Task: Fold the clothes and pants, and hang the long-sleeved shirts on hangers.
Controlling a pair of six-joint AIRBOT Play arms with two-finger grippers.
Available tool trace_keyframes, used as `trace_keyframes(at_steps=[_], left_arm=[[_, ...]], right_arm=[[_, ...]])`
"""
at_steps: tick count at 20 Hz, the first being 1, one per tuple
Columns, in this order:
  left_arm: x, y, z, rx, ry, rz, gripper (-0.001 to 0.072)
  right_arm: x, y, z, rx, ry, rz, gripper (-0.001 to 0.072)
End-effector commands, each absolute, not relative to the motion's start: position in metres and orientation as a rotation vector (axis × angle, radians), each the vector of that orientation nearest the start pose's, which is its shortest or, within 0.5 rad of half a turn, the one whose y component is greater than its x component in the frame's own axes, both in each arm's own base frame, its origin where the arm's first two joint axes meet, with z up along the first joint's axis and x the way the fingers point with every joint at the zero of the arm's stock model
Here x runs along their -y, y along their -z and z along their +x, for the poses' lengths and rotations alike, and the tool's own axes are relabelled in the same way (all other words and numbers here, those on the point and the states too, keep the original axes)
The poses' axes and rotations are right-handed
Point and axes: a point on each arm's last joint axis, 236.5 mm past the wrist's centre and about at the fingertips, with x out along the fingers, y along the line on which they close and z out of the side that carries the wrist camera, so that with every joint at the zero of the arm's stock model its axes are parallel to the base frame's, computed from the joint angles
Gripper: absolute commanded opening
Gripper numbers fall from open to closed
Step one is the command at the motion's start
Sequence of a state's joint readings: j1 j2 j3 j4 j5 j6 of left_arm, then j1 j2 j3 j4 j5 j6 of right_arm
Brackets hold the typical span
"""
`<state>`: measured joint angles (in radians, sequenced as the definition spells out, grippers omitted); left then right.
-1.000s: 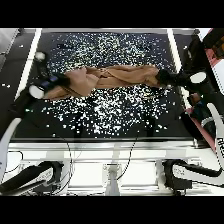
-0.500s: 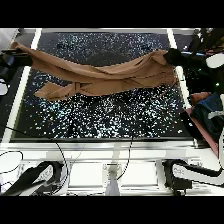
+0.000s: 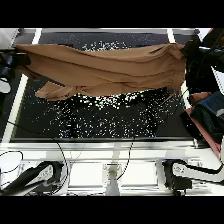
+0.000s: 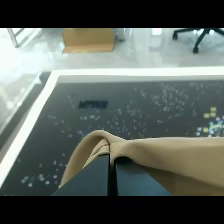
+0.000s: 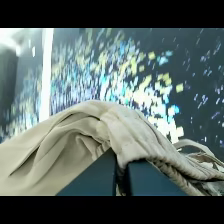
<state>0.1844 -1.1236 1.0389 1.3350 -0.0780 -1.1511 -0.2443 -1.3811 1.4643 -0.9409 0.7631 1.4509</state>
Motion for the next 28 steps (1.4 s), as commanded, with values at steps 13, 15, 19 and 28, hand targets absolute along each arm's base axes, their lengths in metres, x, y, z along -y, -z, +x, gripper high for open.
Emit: trace_keyframes(at_steps=[13,15,19,28], left_arm=[[-0.065,-0.095,0.626,-0.108,-0.139,0.248,0.0026],[-0.065,-0.087,0.628,-0.118,-0.14,0.239,0.0455],[-0.115,-0.109,0.618,-0.078,-0.29,-0.02,0.0682],[-0.194,-0.184,0.531,-0.234,-0.297,-0.143,0.0679]], right_arm=[[0.056,-0.083,0.642,-0.285,0.165,0.696,0.0037],[0.058,-0.082,0.644,-0.273,0.17,0.68,0.0462],[0.072,-0.094,0.64,-0.256,0.181,0.671,0.0694],[0.167,-0.091,0.544,-0.579,0.255,0.696,0.0684]])
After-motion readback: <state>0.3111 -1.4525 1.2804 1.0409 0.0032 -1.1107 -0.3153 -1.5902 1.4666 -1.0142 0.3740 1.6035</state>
